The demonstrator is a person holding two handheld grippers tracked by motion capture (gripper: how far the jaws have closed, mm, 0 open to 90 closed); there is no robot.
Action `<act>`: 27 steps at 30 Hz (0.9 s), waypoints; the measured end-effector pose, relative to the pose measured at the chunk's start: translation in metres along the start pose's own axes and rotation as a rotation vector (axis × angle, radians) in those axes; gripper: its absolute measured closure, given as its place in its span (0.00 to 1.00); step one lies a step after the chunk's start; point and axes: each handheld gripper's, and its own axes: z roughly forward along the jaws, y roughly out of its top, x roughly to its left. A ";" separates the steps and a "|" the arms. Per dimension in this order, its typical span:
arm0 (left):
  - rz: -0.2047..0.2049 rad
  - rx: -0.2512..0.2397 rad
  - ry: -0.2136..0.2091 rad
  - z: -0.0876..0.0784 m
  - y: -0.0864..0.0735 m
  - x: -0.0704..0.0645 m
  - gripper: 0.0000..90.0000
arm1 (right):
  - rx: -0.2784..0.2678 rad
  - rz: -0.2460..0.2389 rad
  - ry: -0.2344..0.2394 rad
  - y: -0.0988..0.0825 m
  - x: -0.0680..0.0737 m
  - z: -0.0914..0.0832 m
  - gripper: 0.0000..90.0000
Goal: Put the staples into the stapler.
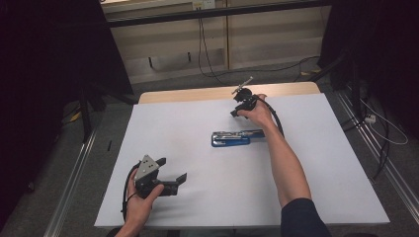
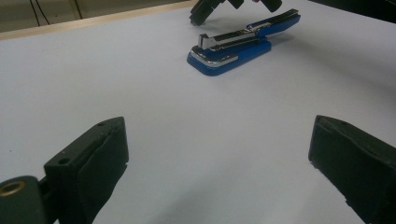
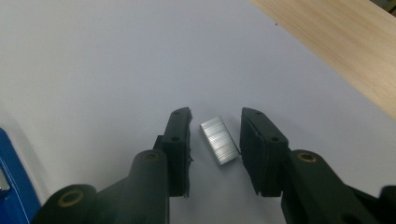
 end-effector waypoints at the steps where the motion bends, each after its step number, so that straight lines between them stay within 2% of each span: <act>1: 0.000 0.000 0.002 0.000 0.000 0.000 0.06 | 0.004 -0.004 0.002 0.000 0.000 0.000 0.76; 5: 0.003 0.003 -0.004 0.001 0.000 0.000 0.06 | 0.012 -0.004 0.004 -0.001 0.000 0.001 0.79; 8: 0.008 0.009 -0.006 0.001 0.000 -0.001 0.06 | 0.019 0.001 0.012 -0.002 -0.001 0.000 0.87; 18: 0.009 0.007 -0.003 0.001 0.000 0.000 0.06 | 0.028 -0.023 0.014 -0.001 0.001 0.000 0.88; 27: 0.010 0.007 -0.003 0.001 0.000 0.000 0.06 | 0.012 -0.015 0.009 0.000 -0.001 -0.008 0.88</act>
